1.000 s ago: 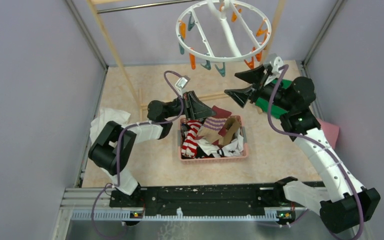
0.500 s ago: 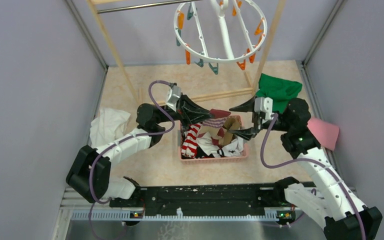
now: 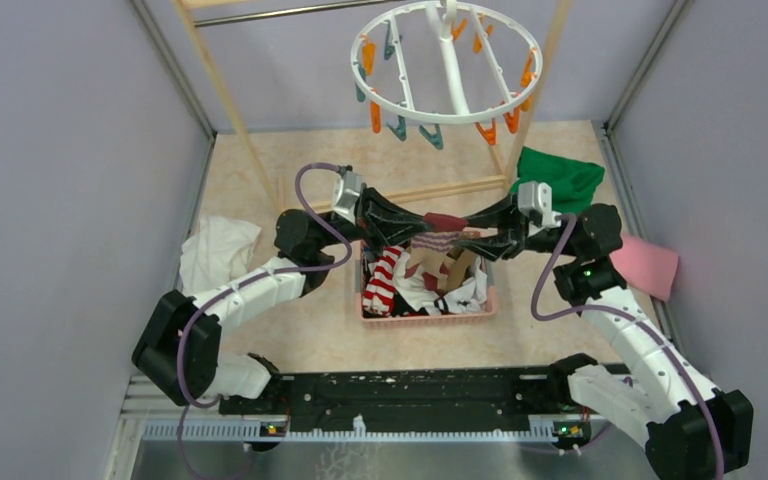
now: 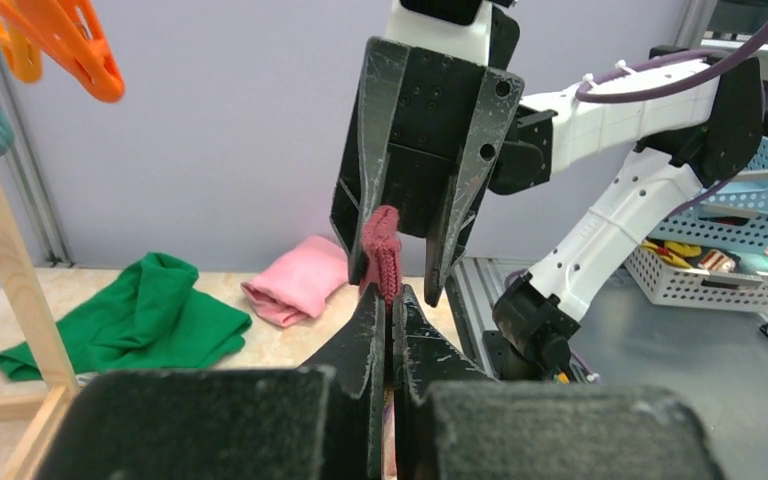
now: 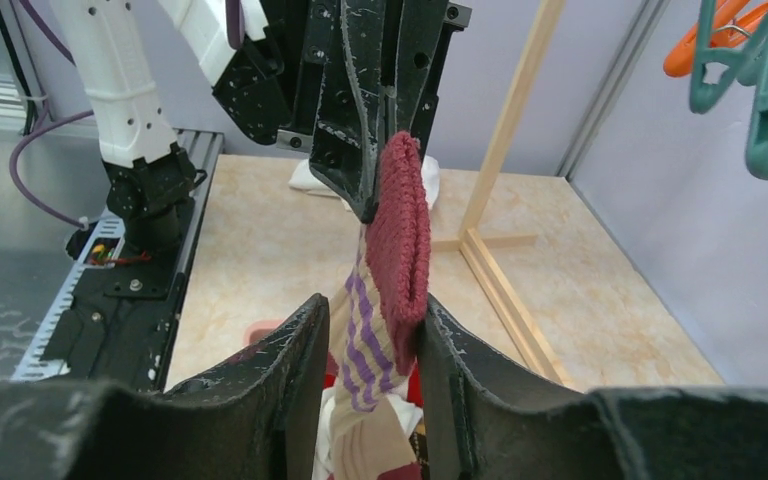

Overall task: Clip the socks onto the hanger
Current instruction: Open the clamp at the hanger.

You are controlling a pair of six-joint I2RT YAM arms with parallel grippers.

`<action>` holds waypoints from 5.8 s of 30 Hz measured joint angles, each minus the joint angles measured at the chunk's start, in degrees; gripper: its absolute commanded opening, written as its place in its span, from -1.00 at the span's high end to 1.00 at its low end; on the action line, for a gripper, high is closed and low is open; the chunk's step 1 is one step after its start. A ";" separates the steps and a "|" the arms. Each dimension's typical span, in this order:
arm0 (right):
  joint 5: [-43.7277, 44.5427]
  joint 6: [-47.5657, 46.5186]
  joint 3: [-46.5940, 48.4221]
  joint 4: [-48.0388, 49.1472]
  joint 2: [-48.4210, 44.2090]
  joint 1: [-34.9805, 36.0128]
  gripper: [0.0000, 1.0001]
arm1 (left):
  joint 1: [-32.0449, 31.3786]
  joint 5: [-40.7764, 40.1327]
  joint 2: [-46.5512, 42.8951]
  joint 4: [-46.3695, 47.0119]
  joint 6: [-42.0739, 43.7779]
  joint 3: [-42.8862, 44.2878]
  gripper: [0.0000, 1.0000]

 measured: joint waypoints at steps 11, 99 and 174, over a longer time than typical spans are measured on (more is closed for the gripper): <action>3.02 7.21 0.04 4.92 -0.02 0.07 0.70 | -0.04 -3.58 2.51 10.27 -5.86 -0.44 1.00; 22.49 0.92 6.91 -13.77 1.60 0.09 1.00 | -2.40 -61.02 3.63 -55.52 4.35 33.51 -0.19; 22.77 0.85 6.91 -13.46 1.90 0.09 1.00 | -3.06 -59.76 4.48 -37.16 15.43 27.50 0.24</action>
